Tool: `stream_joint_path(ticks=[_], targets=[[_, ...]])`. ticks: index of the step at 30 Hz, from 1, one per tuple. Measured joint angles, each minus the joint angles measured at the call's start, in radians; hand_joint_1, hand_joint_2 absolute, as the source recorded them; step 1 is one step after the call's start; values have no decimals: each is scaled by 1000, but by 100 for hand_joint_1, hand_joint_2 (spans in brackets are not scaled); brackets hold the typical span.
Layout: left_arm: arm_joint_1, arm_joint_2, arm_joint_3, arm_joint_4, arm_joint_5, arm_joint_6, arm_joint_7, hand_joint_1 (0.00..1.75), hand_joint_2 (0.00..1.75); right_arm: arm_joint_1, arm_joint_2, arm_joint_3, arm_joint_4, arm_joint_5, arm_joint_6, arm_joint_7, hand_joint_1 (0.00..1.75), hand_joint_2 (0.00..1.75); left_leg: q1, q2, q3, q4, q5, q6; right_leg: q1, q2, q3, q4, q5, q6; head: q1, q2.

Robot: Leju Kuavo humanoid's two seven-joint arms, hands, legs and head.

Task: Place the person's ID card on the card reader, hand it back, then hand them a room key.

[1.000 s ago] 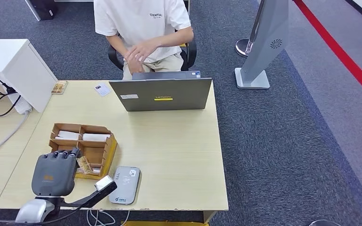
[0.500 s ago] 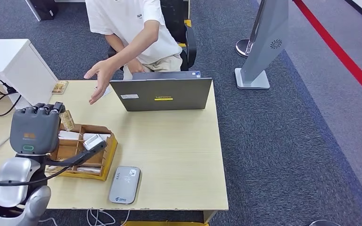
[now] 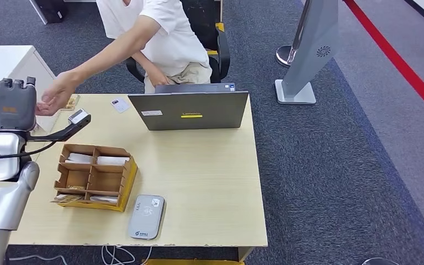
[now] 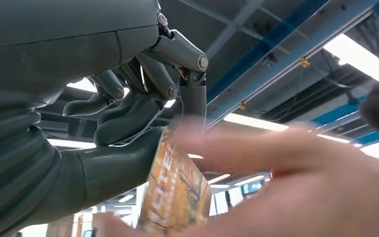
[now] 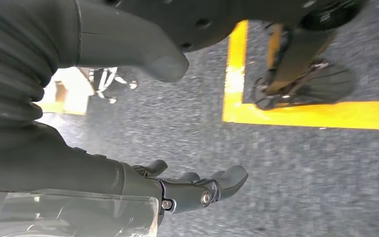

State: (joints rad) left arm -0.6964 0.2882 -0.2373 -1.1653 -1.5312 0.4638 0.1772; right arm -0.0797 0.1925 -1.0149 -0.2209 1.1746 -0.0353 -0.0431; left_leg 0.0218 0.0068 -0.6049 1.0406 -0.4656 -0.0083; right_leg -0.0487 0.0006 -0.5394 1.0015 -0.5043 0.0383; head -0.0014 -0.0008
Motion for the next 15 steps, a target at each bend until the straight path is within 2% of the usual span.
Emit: stream_joint_path(ticks=[4,8,15], targets=[[-49,4,0,25,0,-48,2,175,175,-27,4,3,2,-2,2,-8,0,175,0,0,0,0,0,0,0,0,0,0,0,0,0,0],[-54,3,0,32,1,-64,-2,0,175,-34,6,7,4,-4,2,-12,0,175,0,0,0,0,0,0,0,0,0,0,0,0,0,0],[-48,-3,0,23,16,-78,-11,0,175,-35,6,18,4,-10,3,-14,0,175,0,0,0,0,0,0,0,0,0,0,0,0,0,0]])
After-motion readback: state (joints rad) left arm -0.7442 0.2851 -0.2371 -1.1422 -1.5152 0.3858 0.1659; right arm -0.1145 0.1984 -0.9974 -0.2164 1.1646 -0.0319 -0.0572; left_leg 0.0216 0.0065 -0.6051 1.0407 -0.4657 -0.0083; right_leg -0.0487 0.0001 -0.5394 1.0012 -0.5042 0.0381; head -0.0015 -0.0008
